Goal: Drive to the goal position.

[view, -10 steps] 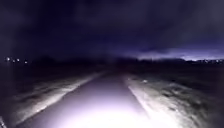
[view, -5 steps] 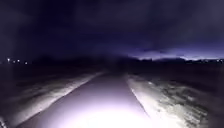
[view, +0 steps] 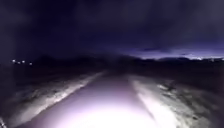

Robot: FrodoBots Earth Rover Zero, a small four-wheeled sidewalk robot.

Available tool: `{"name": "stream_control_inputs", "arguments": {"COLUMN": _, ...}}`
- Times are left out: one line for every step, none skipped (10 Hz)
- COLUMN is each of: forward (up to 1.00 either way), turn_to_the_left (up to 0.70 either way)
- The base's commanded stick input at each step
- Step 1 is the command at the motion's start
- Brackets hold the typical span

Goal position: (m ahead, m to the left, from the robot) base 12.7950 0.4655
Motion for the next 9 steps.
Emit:
{"name": "stream_control_inputs", "arguments": {"forward": 0.85, "turn_to_the_left": 0.0}}
{"name": "stream_control_inputs", "arguments": {"forward": 0.85, "turn_to_the_left": 0.0}}
{"name": "stream_control_inputs", "arguments": {"forward": 0.85, "turn_to_the_left": 0.0}}
{"name": "stream_control_inputs", "arguments": {"forward": 0.85, "turn_to_the_left": 0.0}}
{"name": "stream_control_inputs", "arguments": {"forward": 0.85, "turn_to_the_left": 0.0}}
{"name": "stream_control_inputs", "arguments": {"forward": 0.85, "turn_to_the_left": 0.0}}
{"name": "stream_control_inputs", "arguments": {"forward": 0.85, "turn_to_the_left": 0.0}}
{"name": "stream_control_inputs", "arguments": {"forward": 0.85, "turn_to_the_left": 0.0}}
{"name": "stream_control_inputs", "arguments": {"forward": 0.85, "turn_to_the_left": 0.0}}
